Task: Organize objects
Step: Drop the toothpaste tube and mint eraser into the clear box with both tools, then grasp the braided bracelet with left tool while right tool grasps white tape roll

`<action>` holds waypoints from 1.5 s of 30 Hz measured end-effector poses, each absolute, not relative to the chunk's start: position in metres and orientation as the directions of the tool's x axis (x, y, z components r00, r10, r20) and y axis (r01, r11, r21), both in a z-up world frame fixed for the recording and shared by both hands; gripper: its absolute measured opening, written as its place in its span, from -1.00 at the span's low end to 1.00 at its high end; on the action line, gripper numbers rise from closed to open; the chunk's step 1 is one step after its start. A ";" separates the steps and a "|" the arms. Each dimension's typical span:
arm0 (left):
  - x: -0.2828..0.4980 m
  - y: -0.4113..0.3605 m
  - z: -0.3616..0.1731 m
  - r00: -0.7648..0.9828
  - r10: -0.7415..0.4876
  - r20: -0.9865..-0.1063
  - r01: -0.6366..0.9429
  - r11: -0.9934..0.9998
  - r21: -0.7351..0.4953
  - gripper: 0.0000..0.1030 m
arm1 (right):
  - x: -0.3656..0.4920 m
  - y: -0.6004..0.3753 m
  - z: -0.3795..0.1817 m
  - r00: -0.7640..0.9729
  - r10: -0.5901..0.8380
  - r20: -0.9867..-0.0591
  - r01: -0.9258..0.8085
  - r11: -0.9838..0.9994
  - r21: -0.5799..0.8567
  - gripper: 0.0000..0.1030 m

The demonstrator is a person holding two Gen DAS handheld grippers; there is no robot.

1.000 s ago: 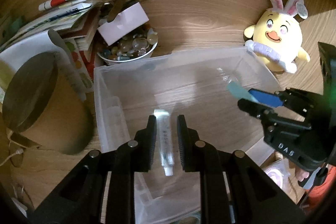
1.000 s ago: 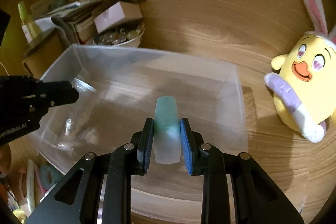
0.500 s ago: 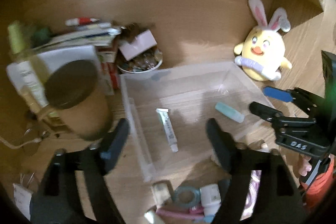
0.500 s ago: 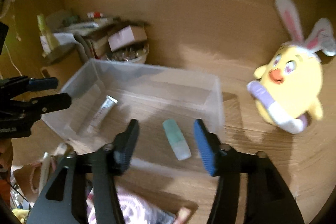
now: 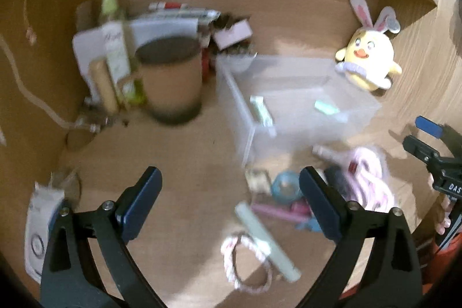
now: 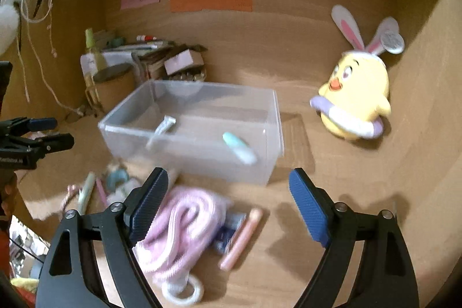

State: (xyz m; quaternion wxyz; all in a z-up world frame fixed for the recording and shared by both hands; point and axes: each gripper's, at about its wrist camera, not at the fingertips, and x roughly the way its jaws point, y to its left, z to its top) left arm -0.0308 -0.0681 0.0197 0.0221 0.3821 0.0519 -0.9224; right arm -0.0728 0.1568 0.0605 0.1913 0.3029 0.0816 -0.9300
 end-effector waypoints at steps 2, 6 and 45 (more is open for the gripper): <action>-0.023 -0.069 0.010 -0.695 -0.008 -0.719 0.091 -0.993 -0.078 0.88 | -0.063 0.160 0.049 -0.741 -0.298 -0.602 0.397 -0.917 -0.036 0.64; -0.006 -0.068 -0.008 -0.676 -0.007 -0.737 0.104 -0.991 -0.085 0.88 | -0.047 0.165 0.027 -0.709 -0.304 -0.636 0.402 -0.916 -0.011 0.64; -0.019 -0.057 0.029 -0.785 -0.005 -0.620 0.073 -0.994 -0.085 -0.79 | -0.046 0.186 0.049 -0.743 -0.348 -0.571 0.372 -0.925 0.079 -0.31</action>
